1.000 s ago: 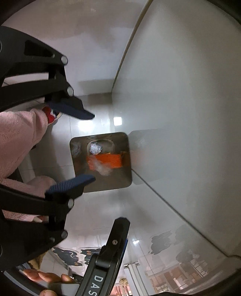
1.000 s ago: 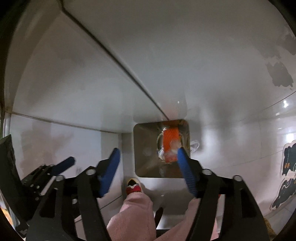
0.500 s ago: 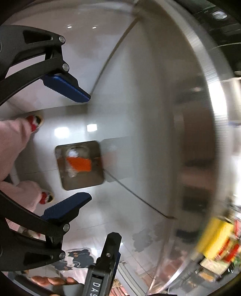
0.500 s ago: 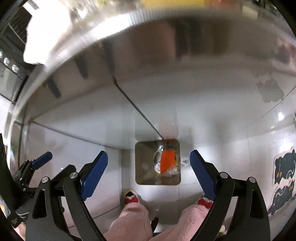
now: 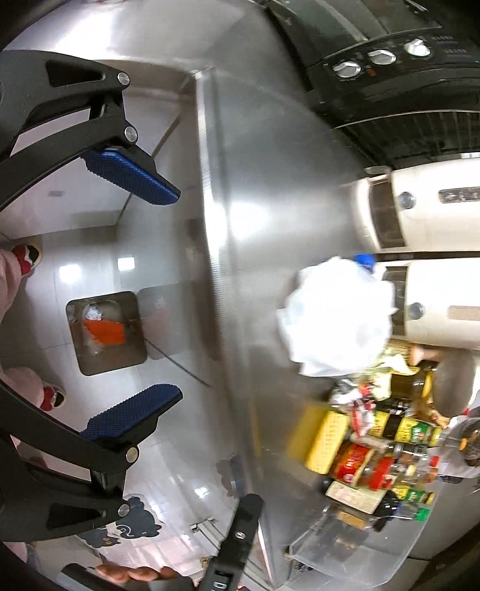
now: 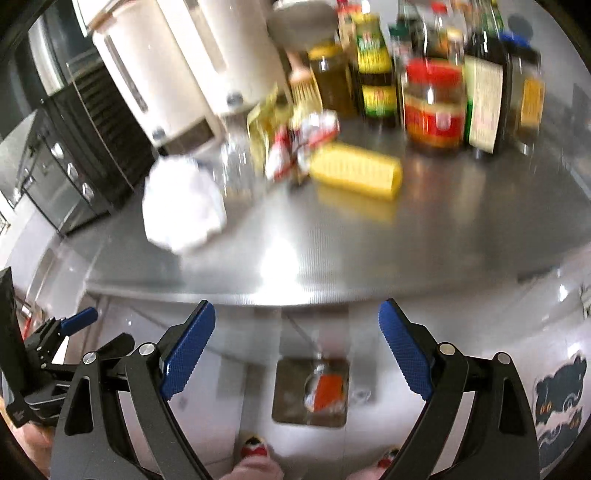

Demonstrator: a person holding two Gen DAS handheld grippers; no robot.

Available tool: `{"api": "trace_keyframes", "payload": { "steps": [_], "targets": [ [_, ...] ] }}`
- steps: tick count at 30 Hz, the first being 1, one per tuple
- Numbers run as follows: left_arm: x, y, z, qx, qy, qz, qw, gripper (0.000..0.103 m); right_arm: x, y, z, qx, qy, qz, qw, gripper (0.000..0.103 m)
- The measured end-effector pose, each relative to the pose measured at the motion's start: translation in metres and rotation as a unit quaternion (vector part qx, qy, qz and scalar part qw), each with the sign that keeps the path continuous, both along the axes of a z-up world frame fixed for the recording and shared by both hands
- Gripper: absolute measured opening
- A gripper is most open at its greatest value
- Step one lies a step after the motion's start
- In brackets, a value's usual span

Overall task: Collect trash
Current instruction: 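Raise both open tools back toward the counter, then grasp the white plastic bag with the left tool while the right tool grasps the yellow foam net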

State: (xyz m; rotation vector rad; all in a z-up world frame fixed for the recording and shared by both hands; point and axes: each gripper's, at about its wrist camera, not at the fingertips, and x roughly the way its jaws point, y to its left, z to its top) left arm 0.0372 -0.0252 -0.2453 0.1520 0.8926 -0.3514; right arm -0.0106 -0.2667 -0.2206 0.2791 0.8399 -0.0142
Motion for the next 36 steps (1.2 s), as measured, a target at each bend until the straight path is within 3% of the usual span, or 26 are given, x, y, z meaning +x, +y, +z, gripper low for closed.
{"api": "trace_keyframes", "payload": {
  "steps": [5, 12, 23, 28, 31, 32, 36],
  "targets": [
    [0.027, -0.001, 0.03, -0.023, -0.006, 0.009, 0.9997, 0.093, 0.034, -0.02, 0.02, -0.025, -0.02, 0.0, 0.999, 0.091],
    [0.07, -0.012, 0.05, -0.013, -0.021, 0.03, 0.9993, 0.093, 0.075, -0.051, 0.025, -0.059, -0.021, 0.021, 0.998, 0.091],
    [0.124, -0.047, 0.041, -0.023, 0.023, 0.009, 0.9994, 0.093, 0.136, -0.056, -0.003, -0.099, 0.016, 0.067, 0.993, 0.083],
    [0.138, -0.06, 0.026, -0.012, 0.044, -0.004, 0.9989, 0.093, 0.153, -0.056, -0.018, -0.094, 0.035, 0.078, 0.992, 0.081],
    [0.145, -0.062, 0.015, -0.02, 0.067, -0.012, 0.9975, 0.082, 0.156, -0.056, -0.028, -0.084, 0.049, 0.079, 0.992, 0.068],
    [0.146, -0.063, 0.014, -0.024, 0.074, -0.016, 0.9968, 0.073, 0.156, -0.056, -0.032, -0.087, 0.053, 0.077, 0.992, 0.061],
    [0.147, -0.064, 0.005, -0.035, 0.096, -0.026, 0.9944, 0.055, 0.15, -0.059, -0.031, -0.086, 0.047, 0.068, 0.993, 0.05]
  ]
}}
